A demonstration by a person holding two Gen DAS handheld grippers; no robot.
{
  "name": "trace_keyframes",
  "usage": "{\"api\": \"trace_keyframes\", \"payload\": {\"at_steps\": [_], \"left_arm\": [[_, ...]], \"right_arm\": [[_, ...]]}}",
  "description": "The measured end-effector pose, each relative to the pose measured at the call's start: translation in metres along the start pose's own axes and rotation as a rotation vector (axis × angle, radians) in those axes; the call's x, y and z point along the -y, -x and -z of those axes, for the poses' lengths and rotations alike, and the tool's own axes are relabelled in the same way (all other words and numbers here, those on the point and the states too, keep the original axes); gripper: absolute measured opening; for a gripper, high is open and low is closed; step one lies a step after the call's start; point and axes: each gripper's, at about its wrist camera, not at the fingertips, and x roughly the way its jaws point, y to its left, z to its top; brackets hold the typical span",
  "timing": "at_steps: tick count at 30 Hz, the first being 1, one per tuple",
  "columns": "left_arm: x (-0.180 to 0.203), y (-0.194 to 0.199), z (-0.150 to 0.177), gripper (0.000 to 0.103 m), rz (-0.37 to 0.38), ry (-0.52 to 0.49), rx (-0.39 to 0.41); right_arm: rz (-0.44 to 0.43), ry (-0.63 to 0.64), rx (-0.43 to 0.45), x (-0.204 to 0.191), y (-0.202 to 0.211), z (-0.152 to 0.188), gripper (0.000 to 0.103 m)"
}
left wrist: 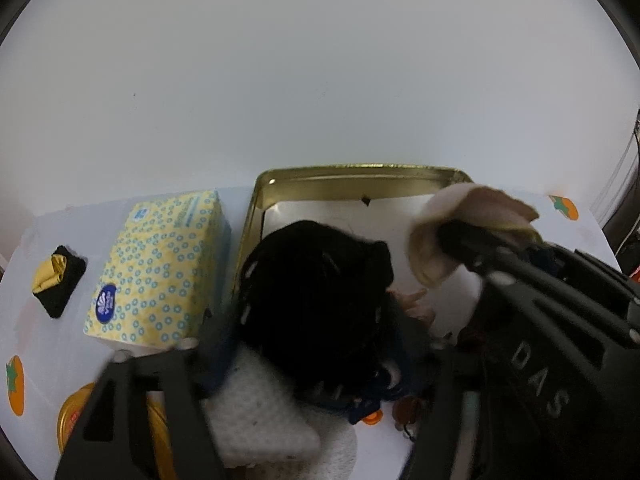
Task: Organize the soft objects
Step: 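Open both grippers to release the towel and hat into the tray, then withdraw both open grippers from the tray toward the yellow cloth on the black square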
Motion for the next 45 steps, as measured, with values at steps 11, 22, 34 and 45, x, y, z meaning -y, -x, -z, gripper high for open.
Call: {"api": "trace_keyframes", "payload": {"at_steps": [11, 22, 34, 45], "left_arm": [[0.006, 0.050, 0.000, 0.103, -0.095, -0.104, 0.179], [-0.007, 0.059, 0.025, 0.103, -0.068, -0.079, 0.219], [-0.026, 0.067, 0.060, 0.103, -0.052, -0.004, 0.372], [-0.026, 0.074, 0.071, 0.103, -0.019, -0.030, 0.431]], "right_arm": [[-0.009, 0.029, 0.095, -0.011, 0.030, -0.001, 0.080], [0.057, 0.095, 0.131, -0.025, 0.044, 0.010, 0.081], [0.093, 0.062, 0.177, -0.018, 0.056, 0.042, 0.081], [0.134, 0.043, 0.314, -0.022, 0.073, 0.061, 0.081]]}}
